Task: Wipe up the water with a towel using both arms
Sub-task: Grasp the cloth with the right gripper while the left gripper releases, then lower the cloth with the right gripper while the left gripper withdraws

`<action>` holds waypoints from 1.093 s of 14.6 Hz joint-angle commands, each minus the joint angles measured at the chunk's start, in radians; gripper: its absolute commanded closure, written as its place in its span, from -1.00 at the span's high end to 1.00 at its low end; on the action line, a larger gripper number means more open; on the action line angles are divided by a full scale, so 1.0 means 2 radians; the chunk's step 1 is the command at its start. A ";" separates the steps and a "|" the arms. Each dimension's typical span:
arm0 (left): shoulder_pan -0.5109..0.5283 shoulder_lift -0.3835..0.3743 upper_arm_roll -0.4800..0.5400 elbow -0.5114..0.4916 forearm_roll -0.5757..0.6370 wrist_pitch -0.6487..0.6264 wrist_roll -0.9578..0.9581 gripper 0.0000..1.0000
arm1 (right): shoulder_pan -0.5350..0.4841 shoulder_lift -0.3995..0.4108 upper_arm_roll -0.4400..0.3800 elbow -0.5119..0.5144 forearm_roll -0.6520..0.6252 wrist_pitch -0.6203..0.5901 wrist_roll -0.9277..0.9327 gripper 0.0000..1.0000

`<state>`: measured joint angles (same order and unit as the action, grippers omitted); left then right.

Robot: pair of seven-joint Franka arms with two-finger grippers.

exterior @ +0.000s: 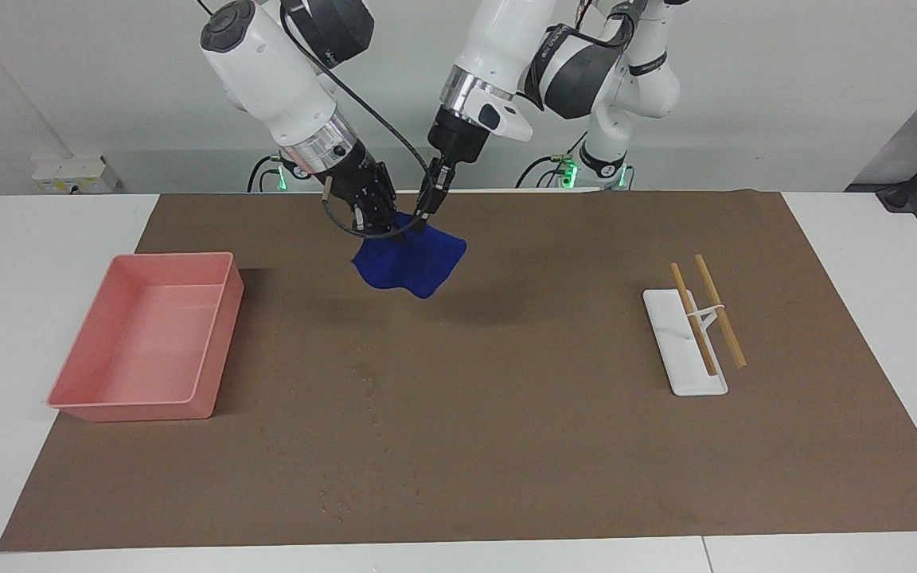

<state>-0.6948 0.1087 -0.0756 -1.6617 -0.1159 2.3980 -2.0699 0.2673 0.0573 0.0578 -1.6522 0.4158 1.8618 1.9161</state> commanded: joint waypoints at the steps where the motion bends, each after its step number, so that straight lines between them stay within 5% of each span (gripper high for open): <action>1: -0.009 0.007 0.006 0.010 0.000 -0.003 0.016 0.99 | -0.005 -0.006 0.003 -0.005 0.004 0.026 -0.012 -1.00; 5: -0.006 0.004 0.007 0.006 0.000 -0.014 0.056 1.00 | -0.012 0.002 0.002 -0.005 0.004 0.077 -0.063 -1.00; 9: 0.027 -0.006 0.013 0.006 0.000 -0.126 0.238 1.00 | -0.027 0.041 0.003 -0.002 0.005 0.152 -0.145 -1.00; 16: 0.166 -0.037 0.013 0.006 0.000 -0.308 0.590 1.00 | -0.045 0.214 0.003 0.119 0.005 0.287 -0.256 -1.00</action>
<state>-0.4489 0.0653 -0.0394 -1.6509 -0.1143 1.8717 -1.0687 0.2075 0.3710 0.0544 -1.5431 0.4151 2.3940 1.4883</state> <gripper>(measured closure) 0.000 0.863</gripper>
